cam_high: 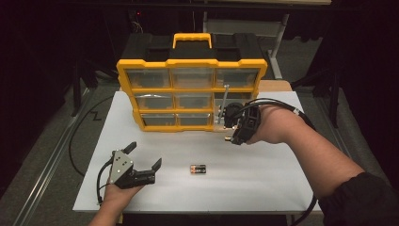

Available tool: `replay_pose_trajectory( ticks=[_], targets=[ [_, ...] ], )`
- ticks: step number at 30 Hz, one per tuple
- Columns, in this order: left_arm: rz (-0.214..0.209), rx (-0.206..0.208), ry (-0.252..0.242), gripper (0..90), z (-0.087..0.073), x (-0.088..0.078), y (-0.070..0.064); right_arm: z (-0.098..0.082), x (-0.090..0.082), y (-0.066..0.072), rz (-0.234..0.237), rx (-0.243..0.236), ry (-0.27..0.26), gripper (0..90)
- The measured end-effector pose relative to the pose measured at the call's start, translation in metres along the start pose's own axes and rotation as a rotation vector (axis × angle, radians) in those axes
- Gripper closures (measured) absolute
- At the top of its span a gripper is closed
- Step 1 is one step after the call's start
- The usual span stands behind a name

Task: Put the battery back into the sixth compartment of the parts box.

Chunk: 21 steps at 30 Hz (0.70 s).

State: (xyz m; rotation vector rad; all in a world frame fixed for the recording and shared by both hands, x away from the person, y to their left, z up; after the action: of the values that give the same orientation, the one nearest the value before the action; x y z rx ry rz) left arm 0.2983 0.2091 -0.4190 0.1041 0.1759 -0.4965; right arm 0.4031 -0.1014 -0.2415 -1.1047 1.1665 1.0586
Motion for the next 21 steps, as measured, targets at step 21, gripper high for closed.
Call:
replay_pose_trajectory(
  ticks=[21],
  targets=[
    [-0.005,-0.002,-0.002,0.5,0.000,0.000,0.000,0.015,-0.031,-0.019,-0.031,0.021,-0.003,79.0]
  ],
)
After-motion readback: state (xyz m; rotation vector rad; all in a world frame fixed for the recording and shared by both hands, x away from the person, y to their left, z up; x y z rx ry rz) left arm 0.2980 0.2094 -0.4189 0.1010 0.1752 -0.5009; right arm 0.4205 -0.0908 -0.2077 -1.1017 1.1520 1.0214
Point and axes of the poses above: each handheld gripper's, and its own axes: x roughly forward along the jaws, z roughly out of its top, y roughly to its left, the point moved 1 cm from there along x, roughly forward along the jaws
